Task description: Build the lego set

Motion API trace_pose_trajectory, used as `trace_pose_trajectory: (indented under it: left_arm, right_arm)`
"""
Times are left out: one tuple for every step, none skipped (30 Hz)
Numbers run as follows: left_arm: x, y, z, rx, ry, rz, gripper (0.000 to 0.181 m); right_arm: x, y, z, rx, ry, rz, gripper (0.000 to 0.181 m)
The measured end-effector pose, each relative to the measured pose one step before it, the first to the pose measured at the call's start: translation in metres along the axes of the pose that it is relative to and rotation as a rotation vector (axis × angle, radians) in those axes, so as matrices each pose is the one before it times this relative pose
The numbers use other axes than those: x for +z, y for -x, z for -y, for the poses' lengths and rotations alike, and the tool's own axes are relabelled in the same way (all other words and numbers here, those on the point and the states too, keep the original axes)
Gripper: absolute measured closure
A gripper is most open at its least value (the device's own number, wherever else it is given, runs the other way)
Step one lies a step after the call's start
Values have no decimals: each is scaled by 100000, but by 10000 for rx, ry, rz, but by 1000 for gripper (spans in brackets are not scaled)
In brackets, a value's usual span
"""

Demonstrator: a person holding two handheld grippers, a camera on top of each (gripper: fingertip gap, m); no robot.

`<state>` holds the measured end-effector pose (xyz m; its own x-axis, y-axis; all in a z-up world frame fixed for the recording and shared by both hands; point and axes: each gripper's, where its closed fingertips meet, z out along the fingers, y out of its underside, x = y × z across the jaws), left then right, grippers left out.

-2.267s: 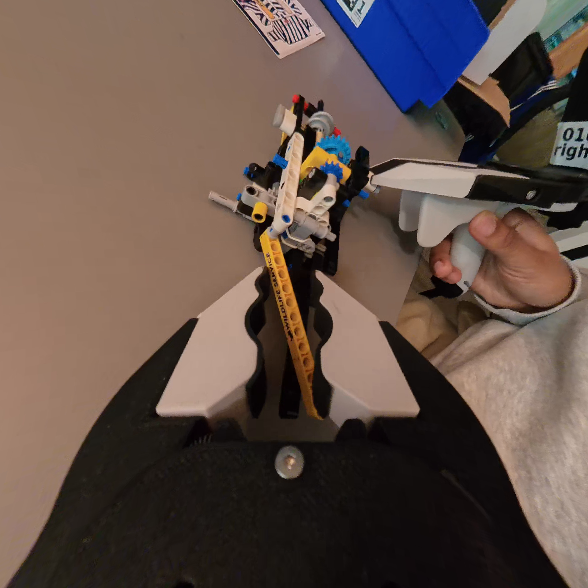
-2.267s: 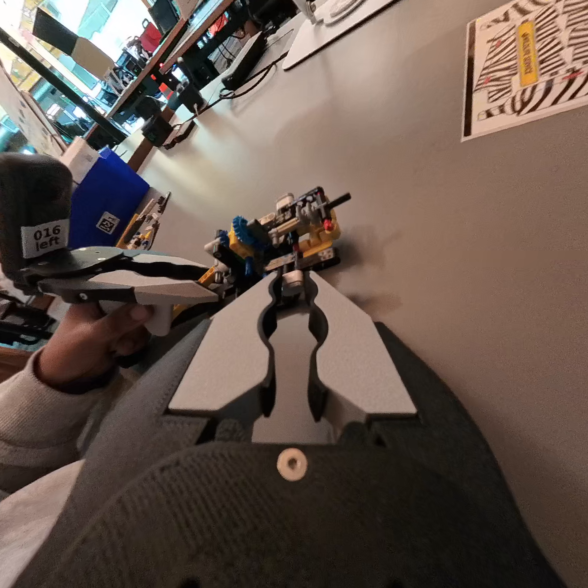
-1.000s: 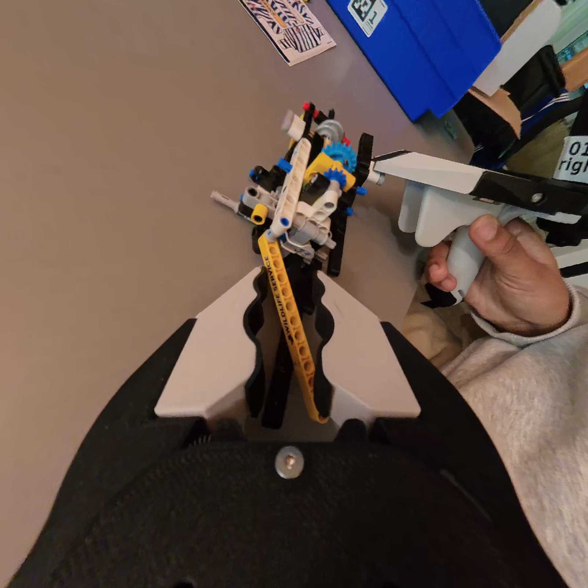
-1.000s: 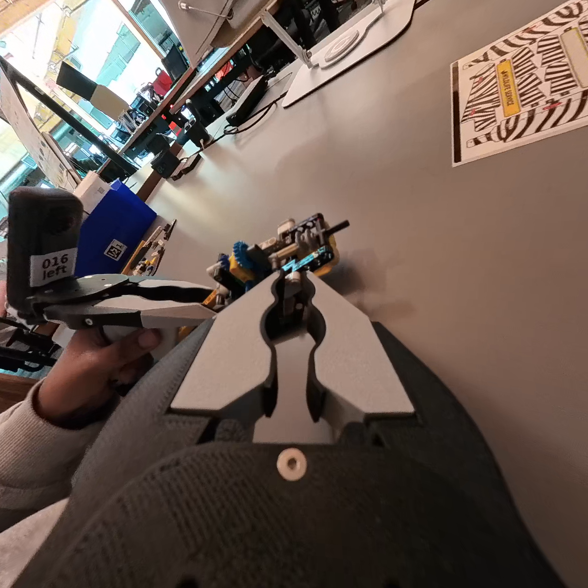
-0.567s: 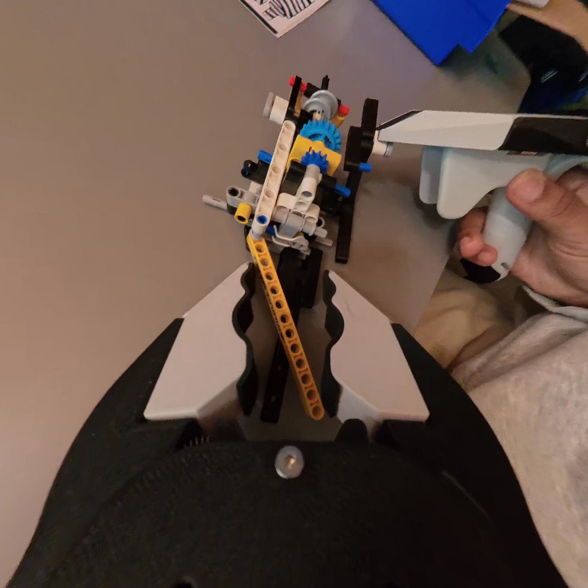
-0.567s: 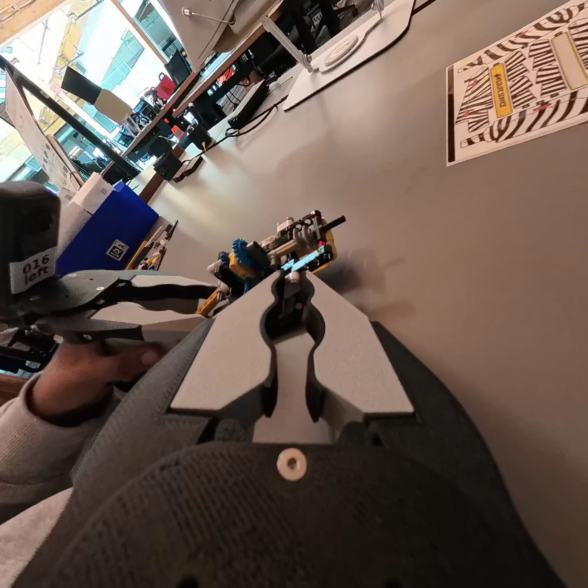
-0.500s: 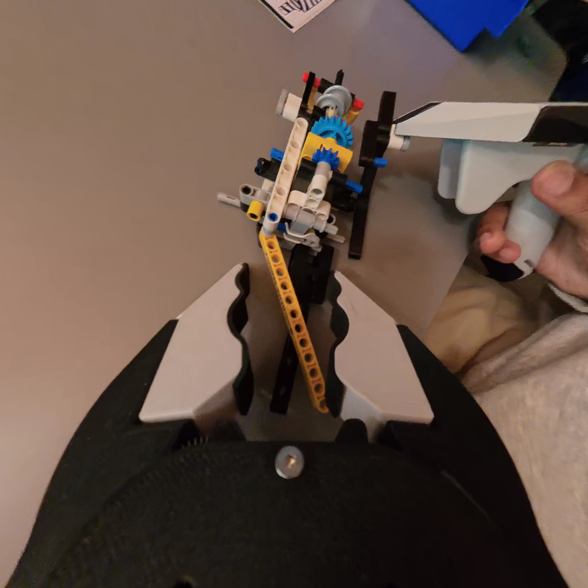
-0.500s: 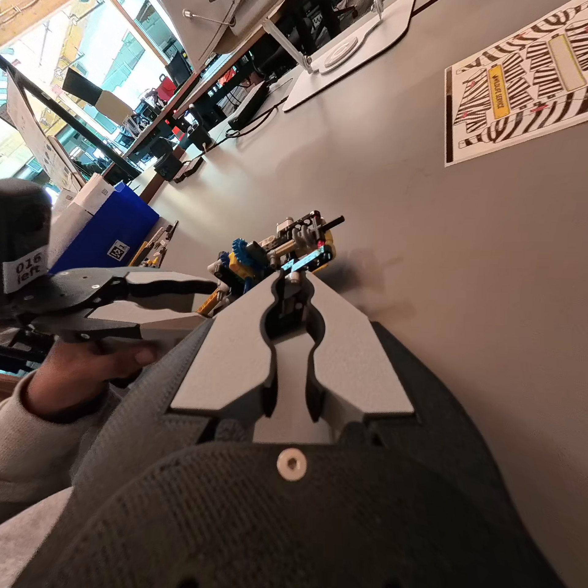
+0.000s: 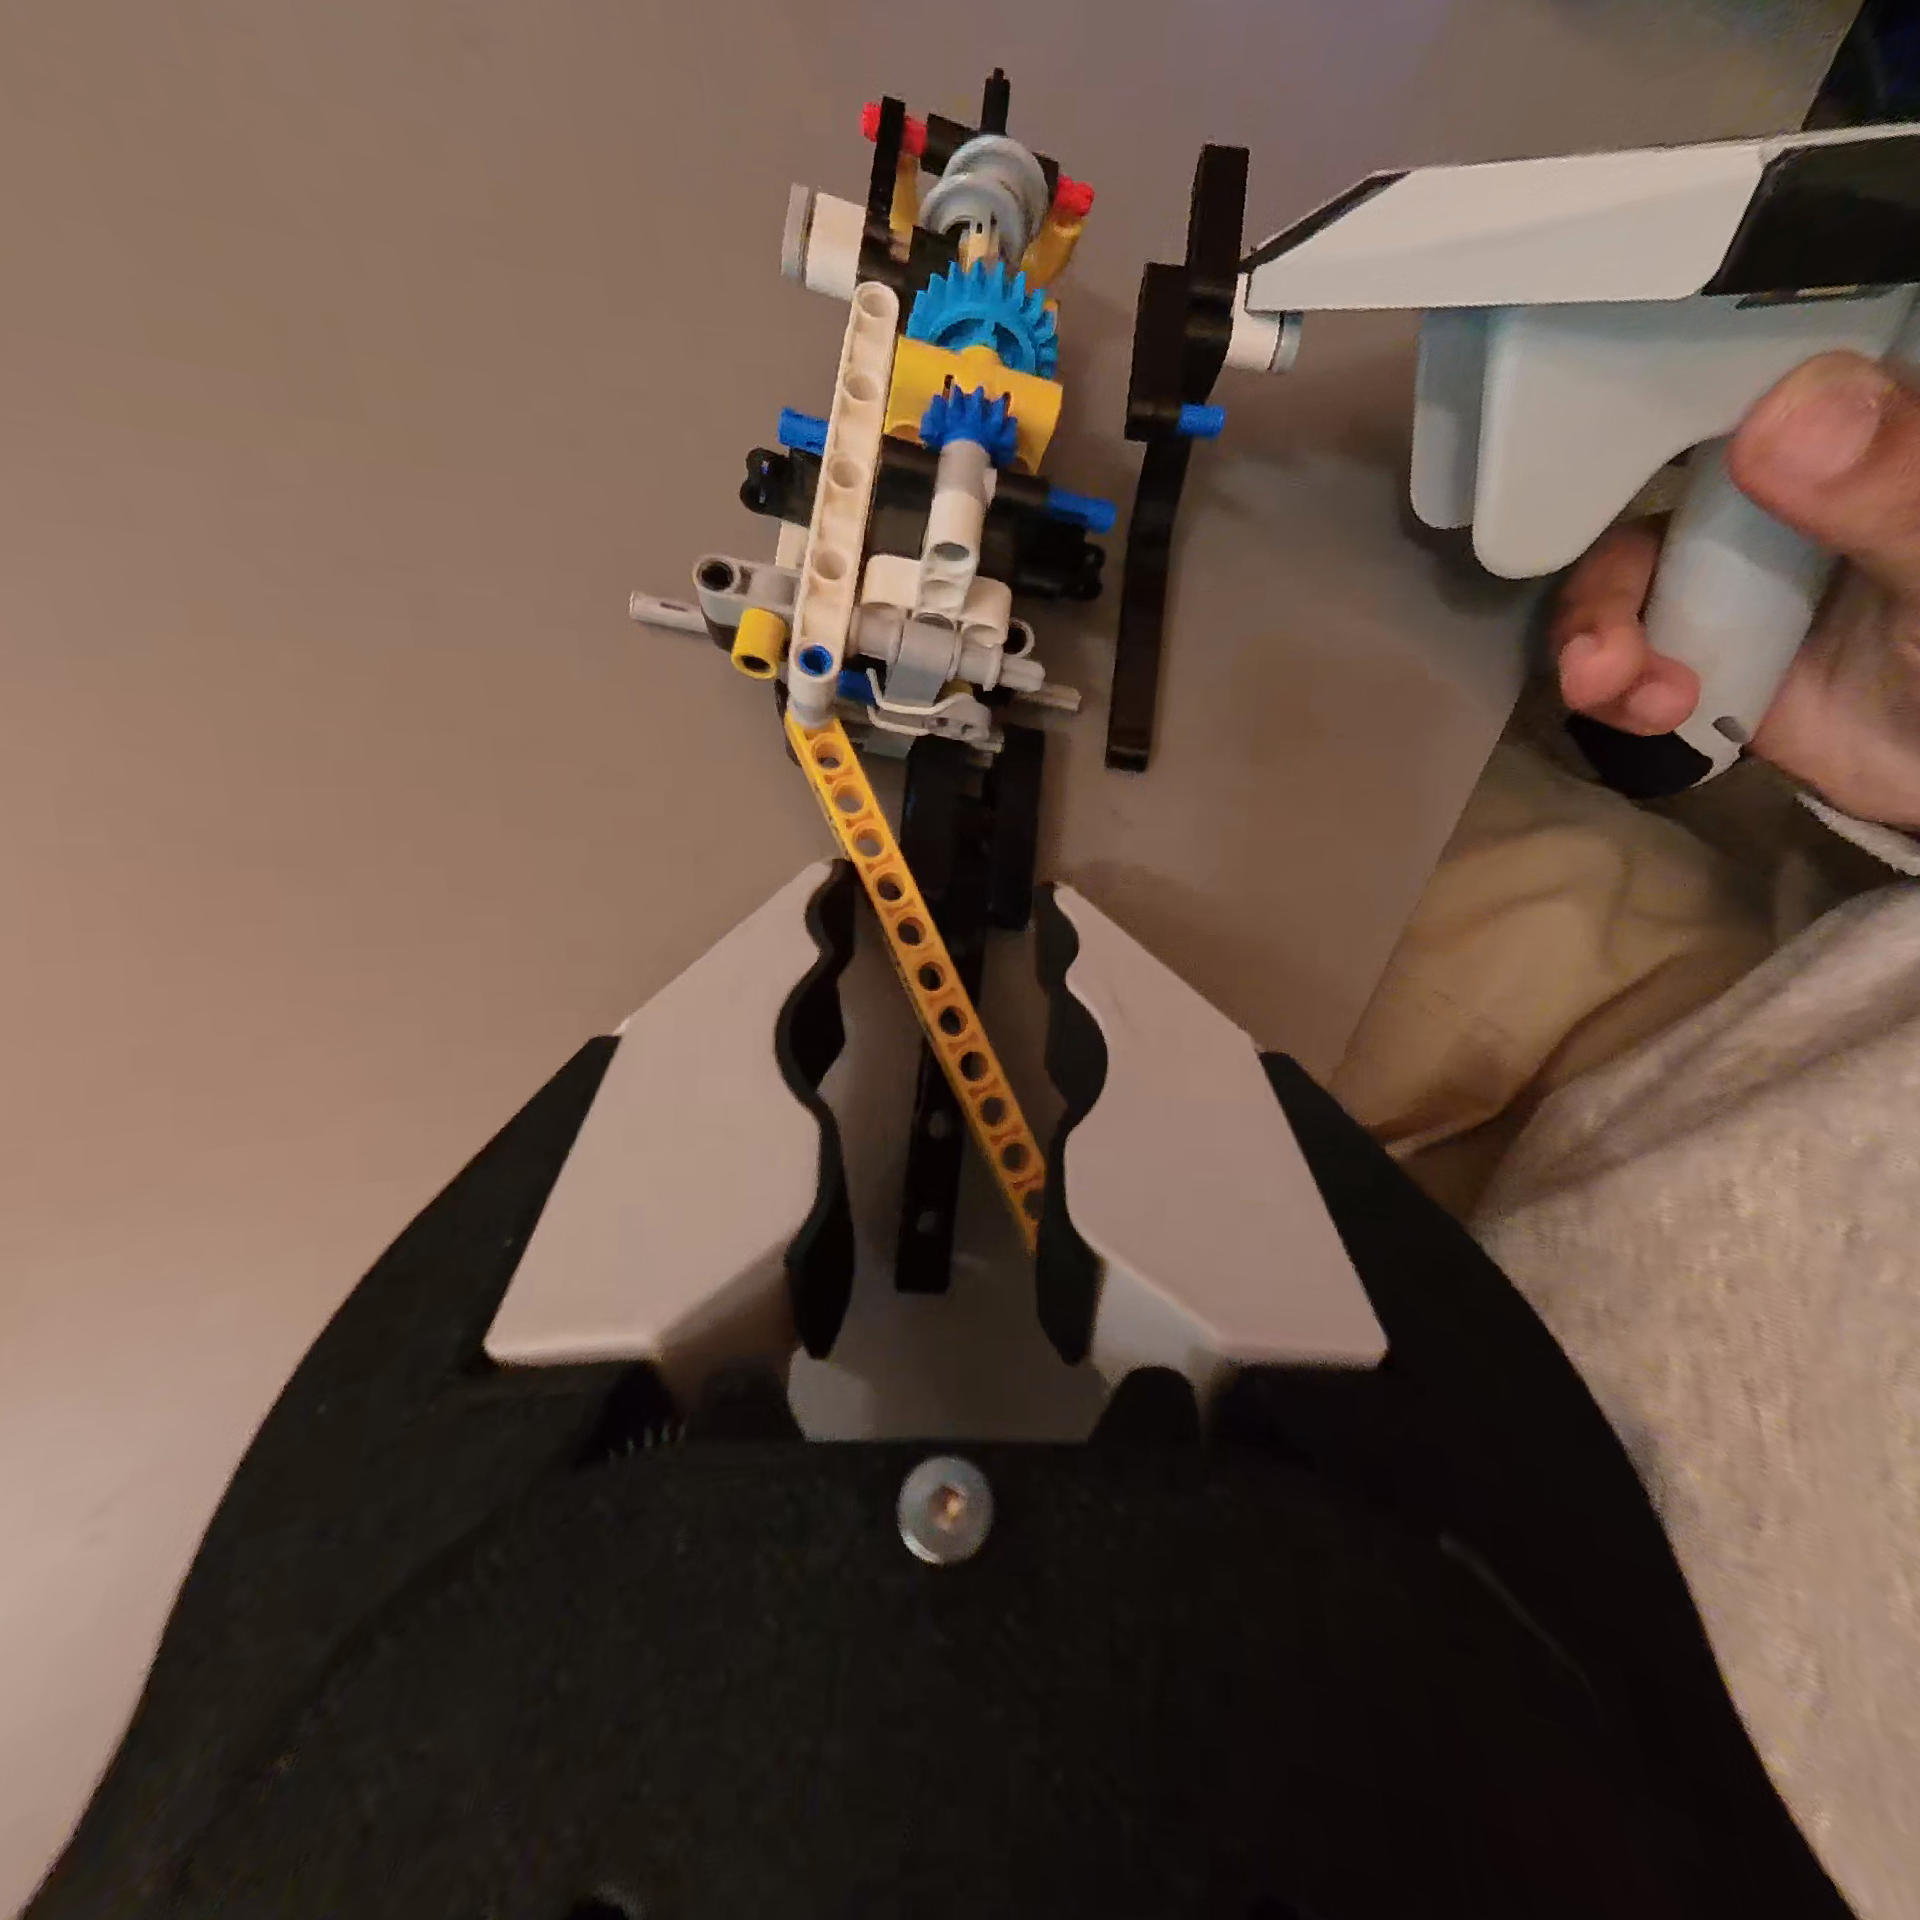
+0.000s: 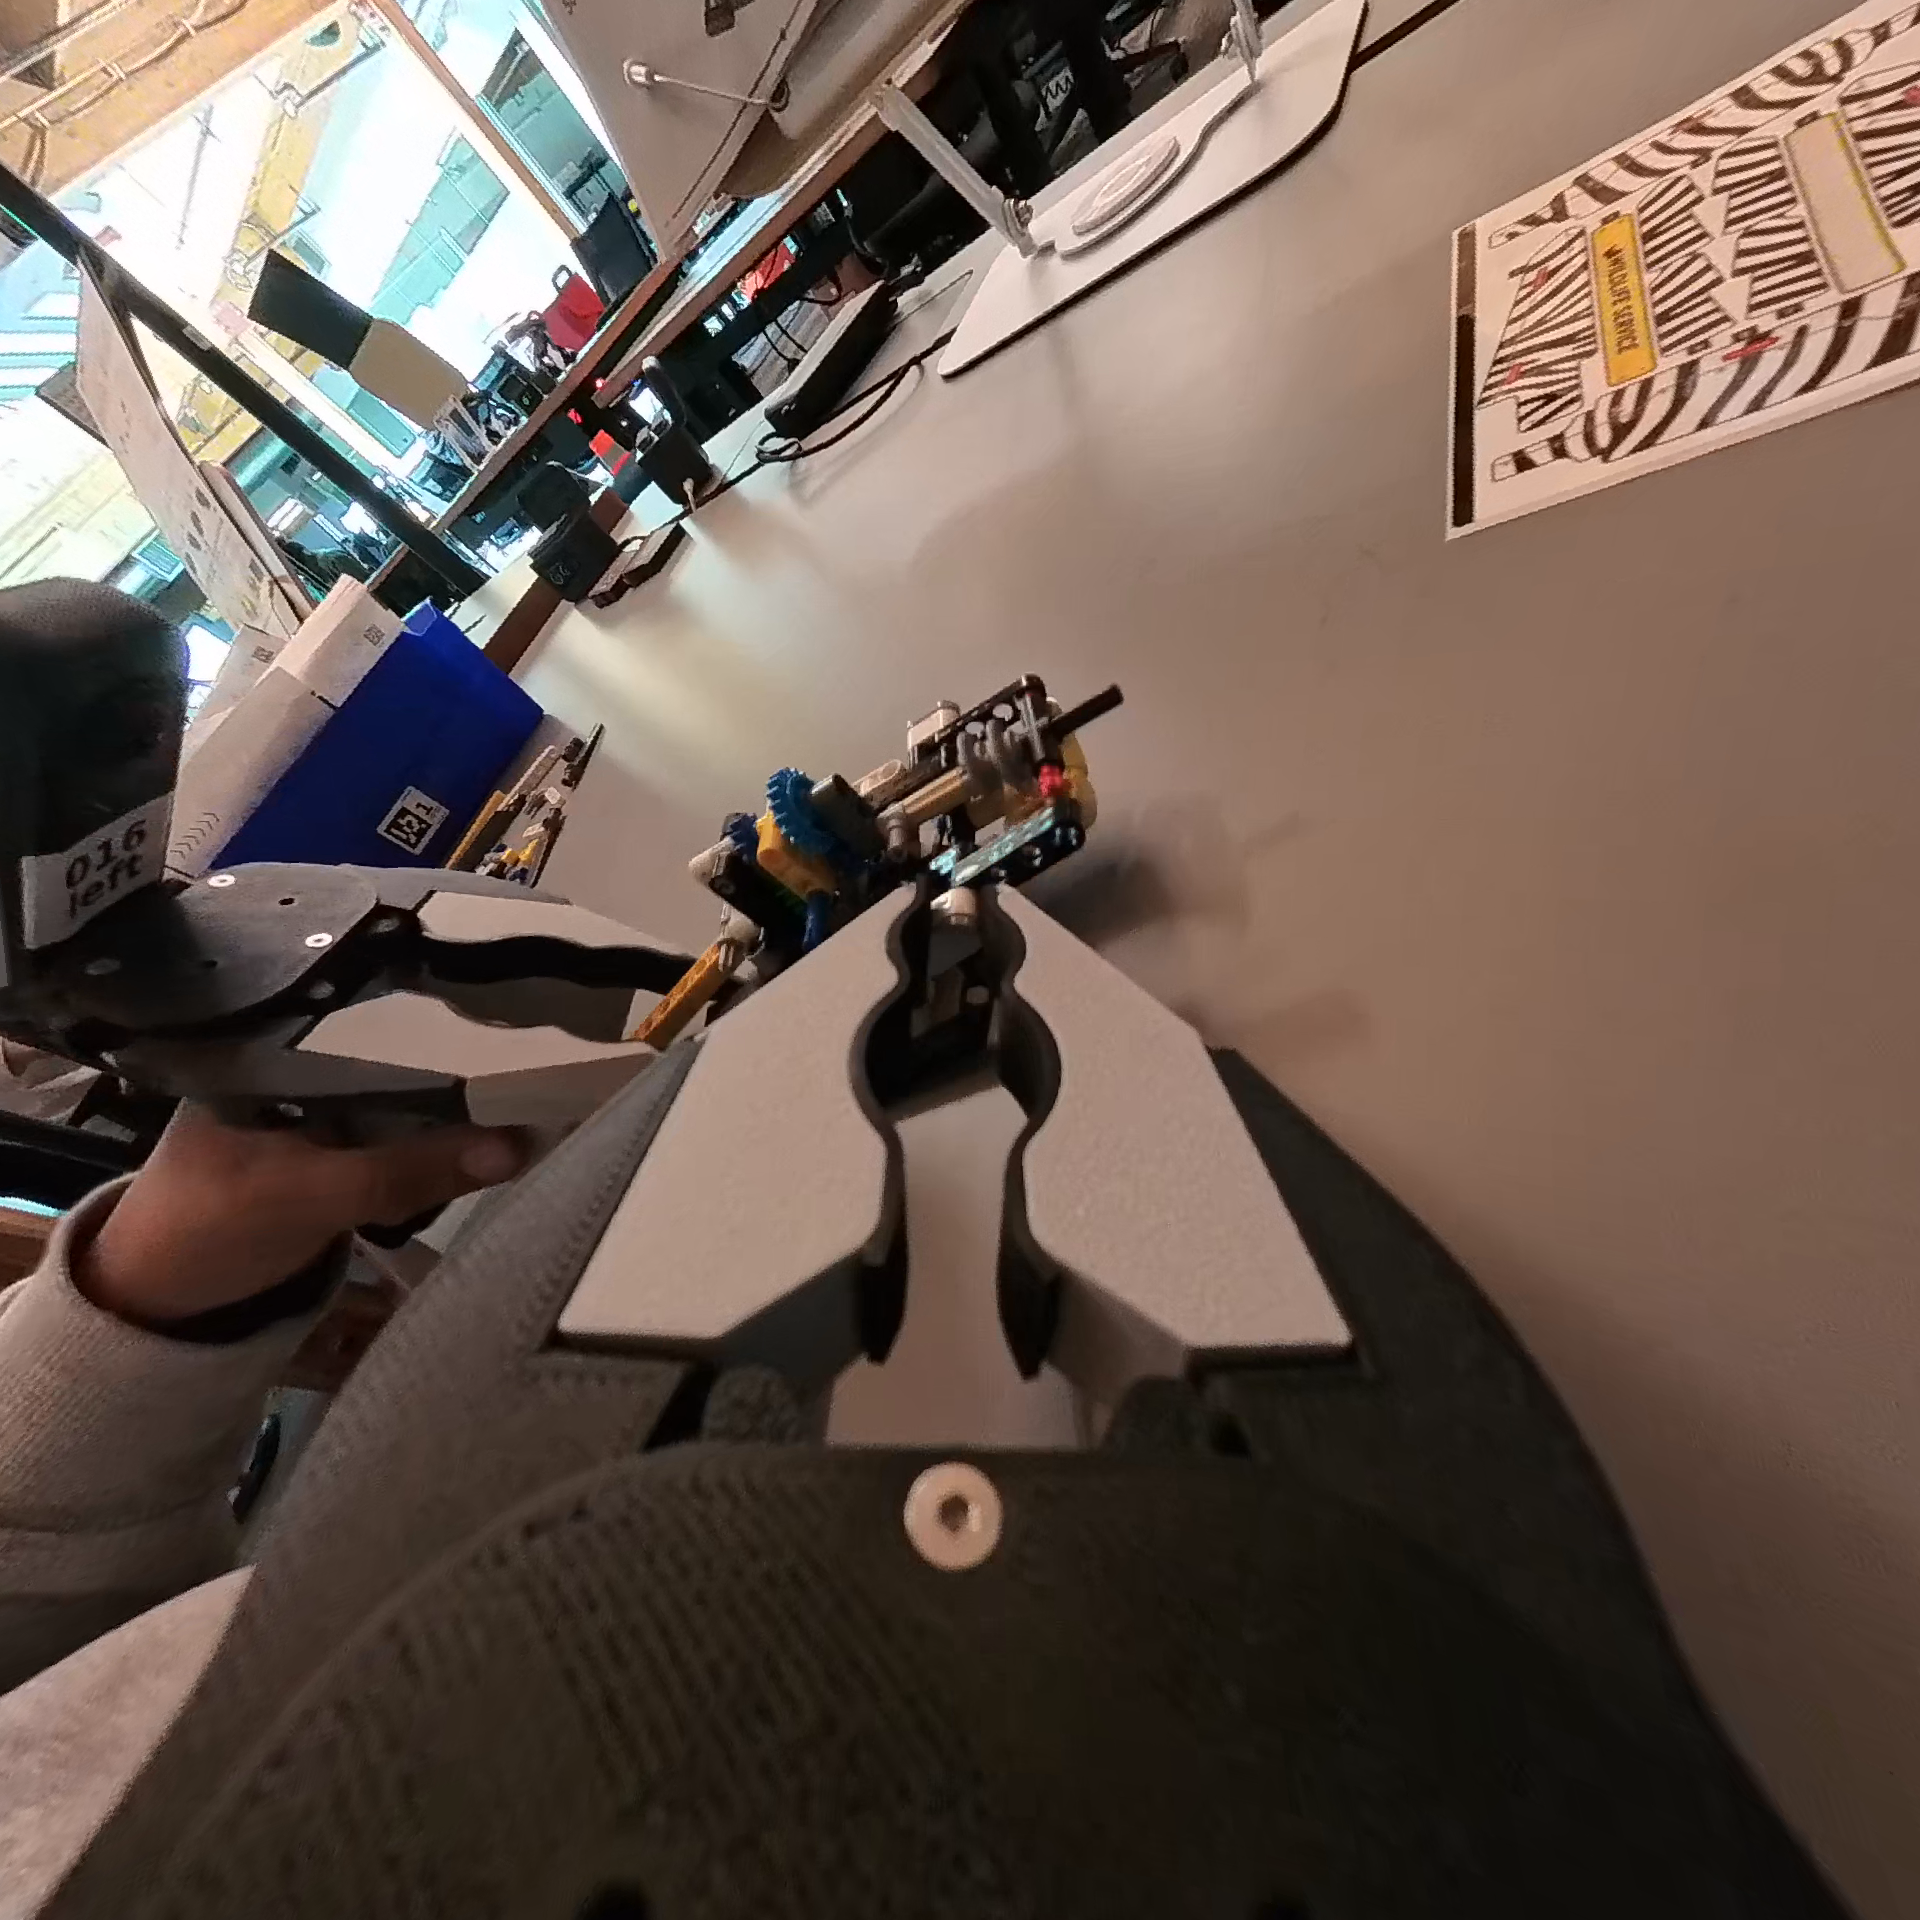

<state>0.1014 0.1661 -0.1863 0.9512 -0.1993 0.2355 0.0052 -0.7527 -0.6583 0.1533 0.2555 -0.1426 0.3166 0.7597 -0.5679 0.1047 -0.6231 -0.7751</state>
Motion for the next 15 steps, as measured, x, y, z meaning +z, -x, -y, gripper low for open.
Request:
trace_pose_trajectory:
  left_arm:
    - [101, -49, 132, -98, -91, -33, 145]
    - [111, -81, 140, -89, -96, -46, 146]
    - [106, -34, 136, -73, -95, 2, 144]
    - [109, -17, 107, -34, -71, 21, 144]
    - [85, -27, 64, -3, -42, 22, 144]
    - [64, 28, 24, 8, -8, 48, 146]
    - [40, -59, 1, 20, -1, -31, 147]
    - [26, -84, 0, -26, -3, -75, 148]
    - [0, -34, 21, -69, -31, -68, 150]
    - [-10, 34, 51, -124, -64, -46, 151]
    - [-6, 82, 72, -167, -89, -34, 153]
    - [-3, 53, 63, -191, -95, -75, 153]
    - [14, 5, 86, -232, -97, -124, 154]
    - [17, -46, 81, -257, -96, -160, 154]
    - [19, -45, 80, -235, -94, -167, 154]
  right_arm:
    - [15, -5, -33, 18, 16, 18, 174]
    - [7, 2, -36, 2, 21, 0, 174]
    - [-8, 6, -8, -14, 2, -4, 174]
    - [-12, 2, 4, -12, -2, 0, 174]
    - [-15, -1, -1, -5, 1, -5, 174]
    - [-16, -4, 17, 2, -8, -3, 174]
    - [-18, -23, 30, 17, -17, 4, 174]
    - [-26, -17, 44, 25, -22, 3, 174]
    - [-19, -28, 55, 20, -23, -9, 174]
    - [-15, -58, 57, 9, -18, -31, 174]
    - [-29, -44, 95, 10, -46, -24, 174]
    - [-33, -34, 143, 29, -78, -14, 175]
    - [-35, -36, 160, 48, -86, -17, 175]
    - [-43, -70, 167, 52, -97, -35, 175]
    - [-47, -82, 130, 49, -89, -44, 175]
